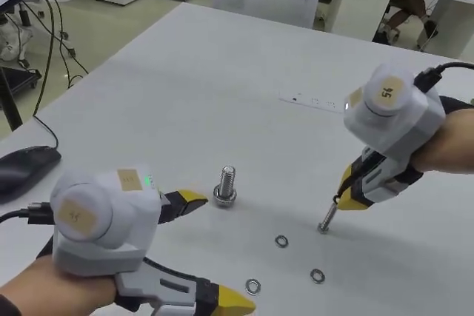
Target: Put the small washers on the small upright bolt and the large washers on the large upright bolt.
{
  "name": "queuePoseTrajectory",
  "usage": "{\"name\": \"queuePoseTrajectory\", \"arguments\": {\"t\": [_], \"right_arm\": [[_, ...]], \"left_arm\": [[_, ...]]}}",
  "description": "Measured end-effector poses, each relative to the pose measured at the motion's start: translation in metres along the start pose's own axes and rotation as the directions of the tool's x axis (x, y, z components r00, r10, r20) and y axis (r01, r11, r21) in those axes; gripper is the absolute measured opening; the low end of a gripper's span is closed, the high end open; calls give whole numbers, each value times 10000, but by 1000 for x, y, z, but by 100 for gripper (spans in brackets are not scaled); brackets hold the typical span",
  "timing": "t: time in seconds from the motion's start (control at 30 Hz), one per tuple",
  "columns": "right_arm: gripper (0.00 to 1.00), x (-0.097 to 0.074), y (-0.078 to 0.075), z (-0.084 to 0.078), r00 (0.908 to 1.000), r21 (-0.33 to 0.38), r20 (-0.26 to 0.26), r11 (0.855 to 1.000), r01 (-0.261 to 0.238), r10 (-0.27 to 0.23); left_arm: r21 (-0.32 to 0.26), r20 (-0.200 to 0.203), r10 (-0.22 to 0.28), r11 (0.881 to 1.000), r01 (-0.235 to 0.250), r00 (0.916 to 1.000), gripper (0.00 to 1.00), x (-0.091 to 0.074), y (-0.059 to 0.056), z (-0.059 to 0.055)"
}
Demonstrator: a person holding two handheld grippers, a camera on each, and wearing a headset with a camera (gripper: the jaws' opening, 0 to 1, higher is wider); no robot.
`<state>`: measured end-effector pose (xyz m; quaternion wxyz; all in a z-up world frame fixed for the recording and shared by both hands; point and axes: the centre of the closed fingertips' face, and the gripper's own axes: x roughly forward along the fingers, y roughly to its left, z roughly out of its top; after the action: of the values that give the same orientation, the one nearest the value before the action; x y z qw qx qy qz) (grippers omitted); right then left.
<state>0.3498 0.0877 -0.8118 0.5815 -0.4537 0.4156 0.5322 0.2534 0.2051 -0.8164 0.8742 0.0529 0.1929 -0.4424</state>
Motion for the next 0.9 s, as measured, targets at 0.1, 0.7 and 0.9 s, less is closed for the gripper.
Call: {"name": "queuePoseTrajectory", "arguments": {"t": [0.1,0.7,0.9], "right_arm": [[13,1,0,0,10000,11,5,10000,-36,36],[13,10,0,-2,9998,75,-68,9998,-210,210],[13,17,1,-3,9995,73,-107,9995,-304,305]], "left_arm": [[16,16,-22,10000,22,10000,91,0,0,1],[12,-8,-19,10000,19,10000,90,1,0,0],[-13,-33,11,10000,-11,10000,90,0,0,0]]}}
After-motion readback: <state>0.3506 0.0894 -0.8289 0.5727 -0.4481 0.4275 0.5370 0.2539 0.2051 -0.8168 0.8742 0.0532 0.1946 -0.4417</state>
